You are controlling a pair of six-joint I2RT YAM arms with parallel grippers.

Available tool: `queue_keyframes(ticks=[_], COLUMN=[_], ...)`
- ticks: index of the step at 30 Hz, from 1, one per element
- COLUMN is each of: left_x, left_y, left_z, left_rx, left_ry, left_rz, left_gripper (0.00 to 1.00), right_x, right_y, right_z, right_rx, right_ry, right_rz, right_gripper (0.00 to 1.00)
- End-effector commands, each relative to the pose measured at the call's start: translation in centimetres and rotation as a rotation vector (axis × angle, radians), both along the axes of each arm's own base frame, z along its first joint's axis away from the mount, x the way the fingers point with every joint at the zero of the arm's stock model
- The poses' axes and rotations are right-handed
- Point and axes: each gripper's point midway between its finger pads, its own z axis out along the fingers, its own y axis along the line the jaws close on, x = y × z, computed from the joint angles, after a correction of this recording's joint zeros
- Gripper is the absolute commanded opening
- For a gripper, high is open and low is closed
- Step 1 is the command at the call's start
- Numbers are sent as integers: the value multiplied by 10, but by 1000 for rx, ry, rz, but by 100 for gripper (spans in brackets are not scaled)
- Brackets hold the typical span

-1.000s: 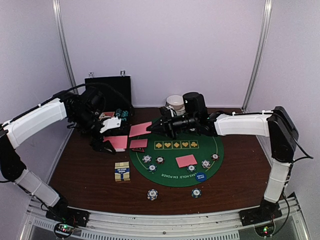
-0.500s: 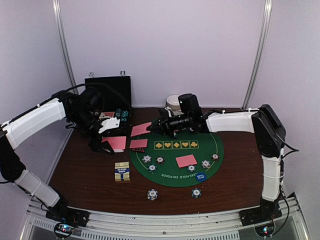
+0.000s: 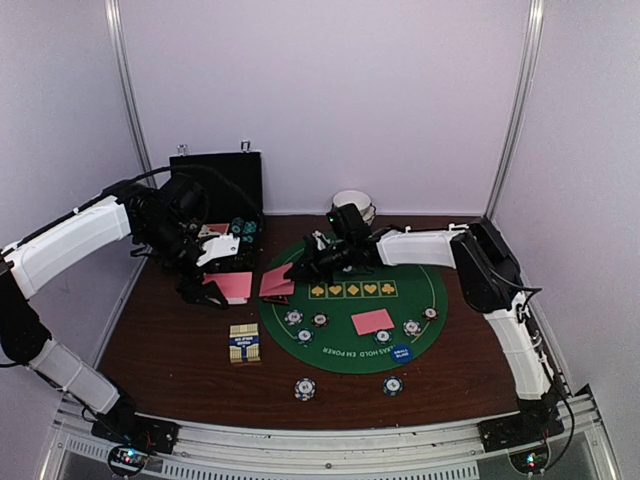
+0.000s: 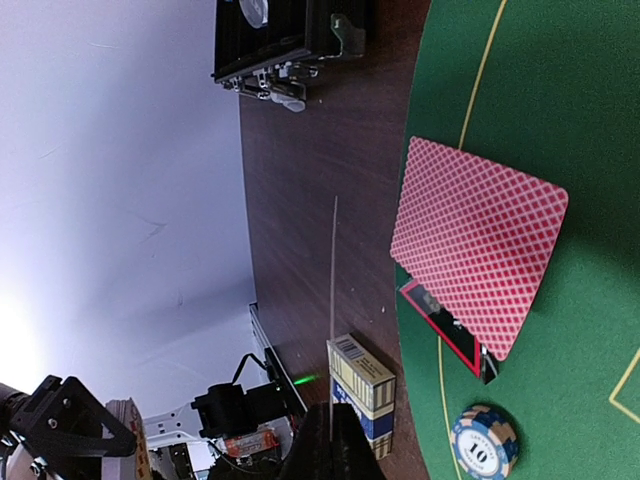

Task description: Distribute texas hold em gaming equipment

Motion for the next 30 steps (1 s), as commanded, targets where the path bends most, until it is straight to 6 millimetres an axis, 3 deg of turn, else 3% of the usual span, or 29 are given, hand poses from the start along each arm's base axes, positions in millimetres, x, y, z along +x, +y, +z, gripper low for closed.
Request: queue_keyframes(ticks=[1, 8, 15, 21, 27, 30], left_x=[4, 4, 4, 4, 5, 5], left_y=[-3, -2, -3, -3, -2, -3], left_z=[20, 20, 20, 19, 20, 20], left_rx=[-44, -42, -45, -41, -38, -41], left_ry=[-58, -55, -51, -51, -56, -55], left_rz=[-10, -10, -11, -10, -8, -9], left_gripper=[36, 36, 36, 36, 36, 36], right_x=[14, 16, 12, 6, -9, -28], right_y=[2, -2, -13, -27, -35, -36], right_z=[-16, -40, -23, 7, 37, 45], right_rx=[-50, -121, -168, -208, -212, -216], right_ry=[-26, -21, -73, -154, -204, -204], right_rz=[-14, -20, -11, -1, 14, 23], right_gripper=[0, 11, 34, 98, 100, 99])
